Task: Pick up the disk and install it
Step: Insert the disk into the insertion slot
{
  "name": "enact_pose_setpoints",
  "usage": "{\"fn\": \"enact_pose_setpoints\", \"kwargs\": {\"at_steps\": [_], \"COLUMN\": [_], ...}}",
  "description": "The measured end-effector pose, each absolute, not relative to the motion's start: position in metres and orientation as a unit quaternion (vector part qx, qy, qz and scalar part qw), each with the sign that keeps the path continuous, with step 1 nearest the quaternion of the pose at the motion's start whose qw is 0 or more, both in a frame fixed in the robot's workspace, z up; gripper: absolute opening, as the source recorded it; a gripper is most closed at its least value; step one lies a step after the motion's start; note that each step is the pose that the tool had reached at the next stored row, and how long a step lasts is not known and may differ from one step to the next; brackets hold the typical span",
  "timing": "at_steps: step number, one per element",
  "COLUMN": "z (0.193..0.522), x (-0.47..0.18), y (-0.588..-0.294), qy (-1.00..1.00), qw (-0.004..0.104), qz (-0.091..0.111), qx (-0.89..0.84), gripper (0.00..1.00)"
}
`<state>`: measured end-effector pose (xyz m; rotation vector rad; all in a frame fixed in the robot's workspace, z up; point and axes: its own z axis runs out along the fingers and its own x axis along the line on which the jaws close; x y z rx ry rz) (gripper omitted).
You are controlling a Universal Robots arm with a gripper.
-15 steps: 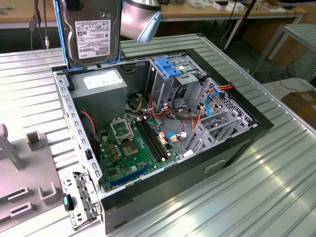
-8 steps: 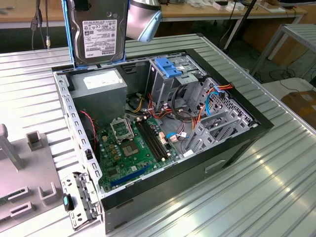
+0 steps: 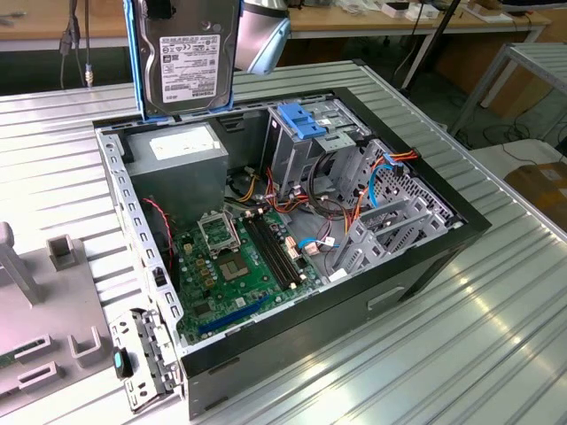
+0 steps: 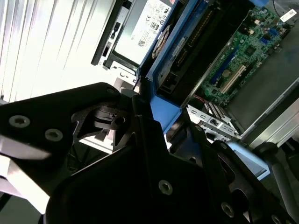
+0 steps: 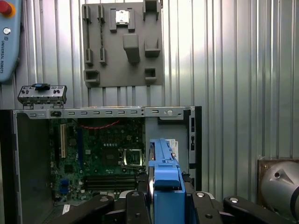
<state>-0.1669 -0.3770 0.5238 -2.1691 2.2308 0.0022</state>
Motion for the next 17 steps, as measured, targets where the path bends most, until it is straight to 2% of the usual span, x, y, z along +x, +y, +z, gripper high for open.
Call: {"fn": "enact_pose_setpoints", "kwargs": {"at_steps": [8, 17], "z": [0.523, 0.521], "x": [-0.167, -0.167], "y": [-0.379, -0.398], "qy": [0.717, 0.717], "qw": [0.015, 0.015], "qz": [0.0, 0.0], "qx": [-0.697, -0.697], "gripper": [0.37, 0.37]}}
